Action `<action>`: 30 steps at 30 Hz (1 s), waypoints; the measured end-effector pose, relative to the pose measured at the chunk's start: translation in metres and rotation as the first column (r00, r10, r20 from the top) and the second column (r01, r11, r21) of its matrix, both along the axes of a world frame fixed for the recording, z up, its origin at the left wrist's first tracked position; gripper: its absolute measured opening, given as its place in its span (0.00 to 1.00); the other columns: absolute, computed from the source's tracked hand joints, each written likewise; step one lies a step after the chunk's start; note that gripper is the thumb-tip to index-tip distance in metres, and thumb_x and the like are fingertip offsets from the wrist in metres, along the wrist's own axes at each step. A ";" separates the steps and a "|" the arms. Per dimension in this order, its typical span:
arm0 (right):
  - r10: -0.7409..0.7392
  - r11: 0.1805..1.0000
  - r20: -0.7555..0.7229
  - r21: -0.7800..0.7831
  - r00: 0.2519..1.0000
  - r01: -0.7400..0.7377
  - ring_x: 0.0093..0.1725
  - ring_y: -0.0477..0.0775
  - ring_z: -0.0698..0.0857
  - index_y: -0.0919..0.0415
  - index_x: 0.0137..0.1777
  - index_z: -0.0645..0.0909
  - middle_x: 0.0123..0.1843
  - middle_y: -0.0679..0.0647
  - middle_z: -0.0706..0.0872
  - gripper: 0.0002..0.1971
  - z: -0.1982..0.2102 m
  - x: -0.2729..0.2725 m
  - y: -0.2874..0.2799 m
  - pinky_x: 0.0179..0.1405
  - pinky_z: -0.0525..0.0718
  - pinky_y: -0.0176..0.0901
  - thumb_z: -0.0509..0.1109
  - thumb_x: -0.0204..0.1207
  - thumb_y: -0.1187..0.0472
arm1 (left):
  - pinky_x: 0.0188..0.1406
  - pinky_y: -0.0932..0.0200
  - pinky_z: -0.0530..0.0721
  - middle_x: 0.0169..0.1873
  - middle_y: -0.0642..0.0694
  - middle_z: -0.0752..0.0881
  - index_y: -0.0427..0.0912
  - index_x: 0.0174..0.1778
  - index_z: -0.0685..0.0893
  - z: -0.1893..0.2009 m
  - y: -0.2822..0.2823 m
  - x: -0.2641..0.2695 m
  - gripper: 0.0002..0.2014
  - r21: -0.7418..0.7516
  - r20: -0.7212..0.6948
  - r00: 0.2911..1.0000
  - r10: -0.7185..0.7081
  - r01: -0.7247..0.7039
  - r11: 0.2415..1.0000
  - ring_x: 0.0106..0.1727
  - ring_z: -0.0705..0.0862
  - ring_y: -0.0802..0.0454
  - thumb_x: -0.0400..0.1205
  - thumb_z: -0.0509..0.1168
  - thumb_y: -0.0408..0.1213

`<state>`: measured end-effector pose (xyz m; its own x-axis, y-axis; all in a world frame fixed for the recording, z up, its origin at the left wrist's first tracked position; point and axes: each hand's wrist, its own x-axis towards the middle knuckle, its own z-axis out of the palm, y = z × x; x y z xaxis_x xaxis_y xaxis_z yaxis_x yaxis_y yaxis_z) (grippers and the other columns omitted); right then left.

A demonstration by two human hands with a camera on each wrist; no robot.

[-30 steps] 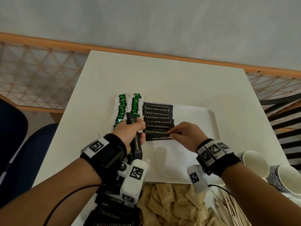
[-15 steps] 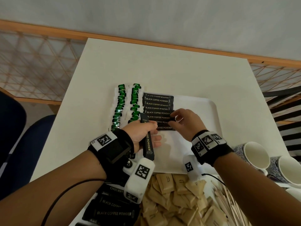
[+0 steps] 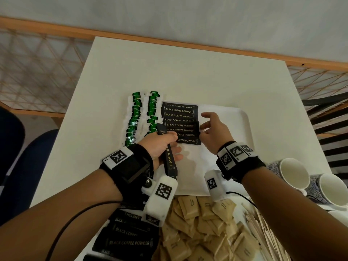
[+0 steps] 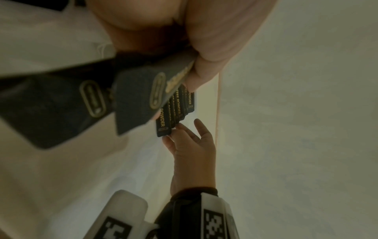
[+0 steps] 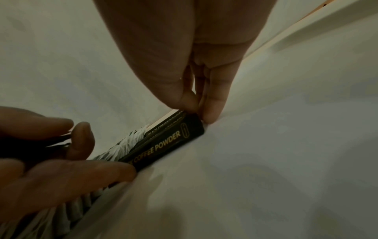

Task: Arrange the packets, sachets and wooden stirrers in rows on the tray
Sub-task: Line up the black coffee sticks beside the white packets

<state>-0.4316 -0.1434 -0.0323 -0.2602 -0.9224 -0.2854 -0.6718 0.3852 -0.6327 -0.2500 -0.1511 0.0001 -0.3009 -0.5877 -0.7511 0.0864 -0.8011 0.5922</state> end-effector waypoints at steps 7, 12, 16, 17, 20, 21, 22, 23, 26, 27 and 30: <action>0.002 1.000 0.009 -0.005 1.000 -0.002 0.48 0.52 0.82 0.53 0.74 0.66 0.54 0.50 0.82 0.27 0.003 -0.001 -0.006 0.45 0.80 0.43 0.64 0.75 0.68 | 0.37 0.49 0.88 0.45 0.36 0.80 0.41 0.44 0.81 0.001 -0.001 -0.001 0.04 0.000 0.004 1.000 0.014 -0.014 1.000 0.49 0.84 0.40 0.83 0.64 0.31; -0.008 0.999 0.013 -0.046 1.000 0.008 0.45 0.49 0.82 0.52 0.72 0.69 0.53 0.49 0.81 0.23 0.008 -0.002 0.001 0.42 0.78 0.39 0.65 0.77 0.64 | 0.37 0.48 0.89 0.51 0.35 0.84 0.39 0.51 0.82 0.002 -0.001 0.000 0.04 0.006 -0.009 1.000 0.009 -0.009 1.000 0.48 0.85 0.42 0.84 0.64 0.34; 0.067 0.992 0.127 -0.113 0.990 -0.052 0.38 0.47 0.85 0.48 0.50 0.81 0.42 0.47 0.86 0.04 0.022 0.010 0.011 0.41 0.83 0.38 0.70 0.77 0.57 | 0.36 0.49 0.88 0.37 0.41 0.87 0.41 0.46 0.81 0.004 -0.001 0.003 0.12 0.004 -0.023 1.000 0.002 -0.002 1.000 0.37 0.86 0.45 0.84 0.63 0.47; 0.101 0.994 0.202 -0.071 0.974 -0.089 0.37 0.47 0.85 0.49 0.45 0.82 0.40 0.47 0.87 0.01 0.028 0.015 0.014 0.41 0.84 0.41 0.71 0.77 0.54 | 0.35 0.52 0.86 0.35 0.42 0.86 0.42 0.42 0.80 0.005 -0.003 0.004 0.15 -0.005 -0.003 1.000 0.000 0.000 1.000 0.34 0.85 0.47 0.83 0.62 0.51; 0.178 0.967 0.403 0.099 0.898 -0.235 0.34 0.46 0.84 0.52 0.41 0.82 0.35 0.47 0.86 0.10 0.042 0.028 0.021 0.38 0.84 0.42 0.72 0.75 0.47 | 0.22 0.61 0.77 0.29 0.45 0.80 0.45 0.37 0.77 0.006 -0.004 0.005 0.20 -0.065 0.079 0.996 -0.048 0.053 0.997 0.26 0.78 0.50 0.81 0.60 0.60; 0.196 0.958 0.431 0.109 0.881 -0.266 0.33 0.45 0.84 0.52 0.41 0.82 0.33 0.45 0.86 0.10 0.046 0.033 0.023 0.37 0.84 0.40 0.72 0.74 0.46 | 0.19 0.62 0.75 0.27 0.45 0.79 0.44 0.37 0.77 0.006 -0.003 0.005 0.21 -0.079 0.084 0.995 -0.062 0.069 0.994 0.24 0.76 0.50 0.80 0.60 0.61; 0.212 0.954 0.443 0.098 0.871 -0.283 0.31 0.44 0.83 0.52 0.41 0.82 0.31 0.44 0.86 0.09 0.047 0.036 0.025 0.36 0.84 0.39 0.73 0.73 0.47 | 0.18 0.63 0.74 0.26 0.46 0.79 0.44 0.37 0.77 0.007 -0.003 0.005 0.22 -0.091 0.081 0.994 -0.077 0.084 0.992 0.23 0.75 0.50 0.80 0.61 0.61; 0.212 0.958 0.452 0.081 0.866 -0.277 0.30 0.42 0.82 0.52 0.41 0.82 0.29 0.42 0.85 0.08 0.047 0.039 0.026 0.34 0.84 0.37 0.75 0.73 0.50 | 0.17 0.63 0.73 0.25 0.46 0.78 0.44 0.37 0.77 0.008 -0.002 0.005 0.22 -0.100 0.075 0.993 -0.090 0.098 0.990 0.22 0.74 0.51 0.79 0.61 0.61; 0.161 0.975 0.491 0.056 0.856 -0.215 0.31 0.42 0.82 0.53 0.41 0.83 0.31 0.43 0.85 0.04 0.043 0.039 0.023 0.31 0.82 0.35 0.77 0.72 0.58 | 0.15 0.66 0.73 0.25 0.48 0.76 0.43 0.40 0.79 0.012 0.001 0.006 0.20 -0.098 0.031 0.994 -0.106 0.108 0.989 0.20 0.72 0.56 0.75 0.67 0.59; 0.127 0.982 0.506 0.056 0.853 -0.180 0.31 0.43 0.82 0.54 0.41 0.83 0.33 0.45 0.85 0.04 0.043 0.037 0.021 0.30 0.82 0.35 0.76 0.73 0.60 | 0.15 0.67 0.73 0.26 0.48 0.76 0.42 0.43 0.80 0.013 0.001 0.007 0.20 -0.093 0.016 0.995 -0.096 0.097 0.991 0.21 0.72 0.57 0.74 0.69 0.58; 0.039 0.999 0.480 0.011 0.876 -0.050 0.30 0.44 0.80 0.51 0.43 0.86 0.34 0.47 0.86 0.05 0.037 0.024 0.016 0.31 0.78 0.36 0.74 0.74 0.63 | 0.15 0.67 0.73 0.28 0.49 0.75 0.42 0.44 0.80 0.016 -0.003 0.014 0.17 -0.060 0.007 0.999 -0.032 0.032 0.998 0.23 0.71 0.57 0.75 0.70 0.54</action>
